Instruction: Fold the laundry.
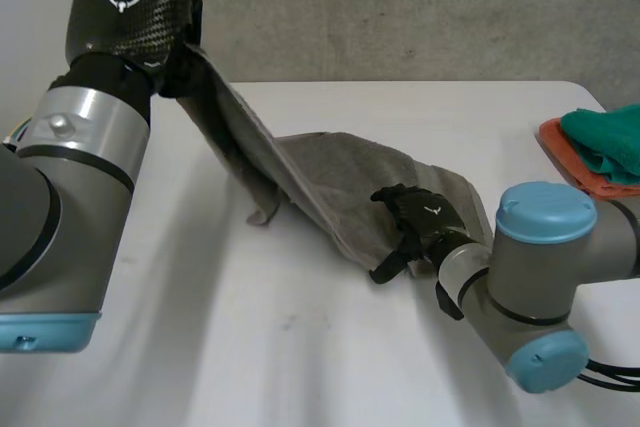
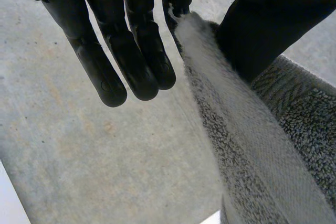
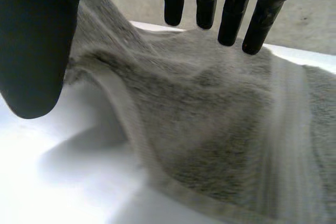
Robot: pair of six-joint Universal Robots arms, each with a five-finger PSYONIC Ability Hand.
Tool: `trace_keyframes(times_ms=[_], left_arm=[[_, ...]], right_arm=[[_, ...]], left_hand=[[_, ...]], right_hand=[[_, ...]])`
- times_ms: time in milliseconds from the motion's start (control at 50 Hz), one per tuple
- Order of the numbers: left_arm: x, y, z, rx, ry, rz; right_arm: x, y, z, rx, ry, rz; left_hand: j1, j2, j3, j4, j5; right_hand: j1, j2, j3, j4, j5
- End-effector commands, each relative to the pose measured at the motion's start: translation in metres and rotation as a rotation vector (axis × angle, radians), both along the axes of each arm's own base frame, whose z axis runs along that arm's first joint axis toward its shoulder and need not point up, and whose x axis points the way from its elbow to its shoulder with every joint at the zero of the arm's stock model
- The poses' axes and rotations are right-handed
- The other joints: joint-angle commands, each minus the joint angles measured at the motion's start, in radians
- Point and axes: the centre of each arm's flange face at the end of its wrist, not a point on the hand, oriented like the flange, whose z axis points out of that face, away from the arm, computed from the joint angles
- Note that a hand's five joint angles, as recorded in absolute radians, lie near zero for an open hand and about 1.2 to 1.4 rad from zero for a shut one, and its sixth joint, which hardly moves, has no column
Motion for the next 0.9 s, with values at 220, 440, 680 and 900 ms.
trace_keyframes(times_ms=[220, 440, 680, 900], left_arm=[[0.026, -0.025, 0.009, -0.016, 0.015, 0.105], [0.038, -0.036, 0.004, 0.002, 0.013, 0.149], [0.044, -0.026, -0.044, 0.189, -0.108, 0.143], [0.058, -0.002, -0.101, 0.426, -0.391, 0.071]], right_arm=[[-0.046, -0.062, 0.003, -0.105, 0.102, -0.169], [-0.073, -0.077, 0.004, -0.065, 0.118, -0.205], [-0.103, -0.073, 0.061, -0.077, 0.181, -0.051], [-0.129, -0.009, 0.151, -0.297, 0.780, 0.182]], left_hand=[[0.236, 0.199, 0.204, 0.195, 0.250], [0.236, 0.199, 0.204, 0.195, 0.250], [0.236, 0.199, 0.204, 0.195, 0.250], [0.236, 0.199, 0.204, 0.195, 0.250]], right_hand=[[0.649, 0.620, 0.620, 0.614, 0.603], [0.857, 0.828, 0.828, 0.822, 0.811], [1.182, 1.154, 1.153, 1.148, 1.136], [1.182, 1.154, 1.153, 1.148, 1.136]])
